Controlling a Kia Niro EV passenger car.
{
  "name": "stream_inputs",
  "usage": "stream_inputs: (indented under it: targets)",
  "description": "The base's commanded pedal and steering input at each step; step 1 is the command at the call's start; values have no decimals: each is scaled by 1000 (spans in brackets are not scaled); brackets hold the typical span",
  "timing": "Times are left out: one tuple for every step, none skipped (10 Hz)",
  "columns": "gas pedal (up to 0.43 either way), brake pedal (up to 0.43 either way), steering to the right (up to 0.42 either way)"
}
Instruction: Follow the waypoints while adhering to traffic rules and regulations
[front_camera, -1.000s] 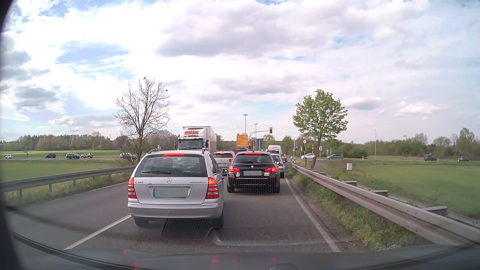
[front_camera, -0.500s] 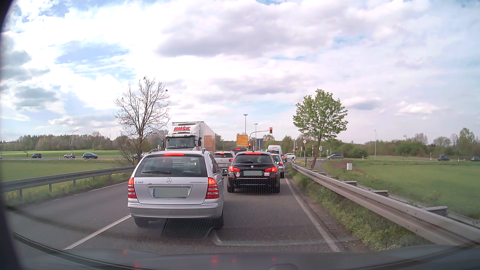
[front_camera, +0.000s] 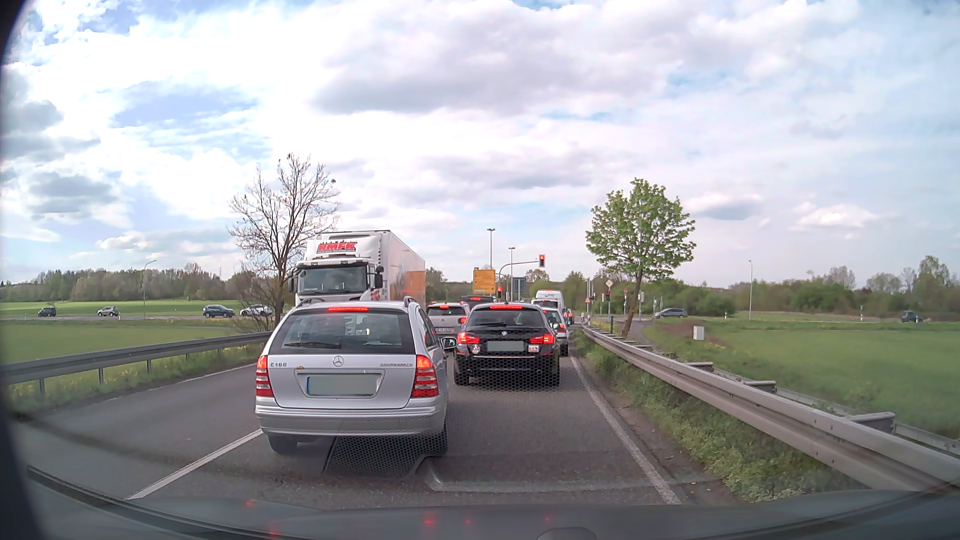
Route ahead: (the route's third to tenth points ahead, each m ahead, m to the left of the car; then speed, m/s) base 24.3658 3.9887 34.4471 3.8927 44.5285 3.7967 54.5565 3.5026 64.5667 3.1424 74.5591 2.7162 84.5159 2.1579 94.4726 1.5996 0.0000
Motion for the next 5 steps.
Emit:
stream_inputs:
  targets:
    - [0, 287, -10]
    - [0, 280, -10]
    - [0, 287, -10]
    - [0, 280, -10]
    - [0, 280, -10]
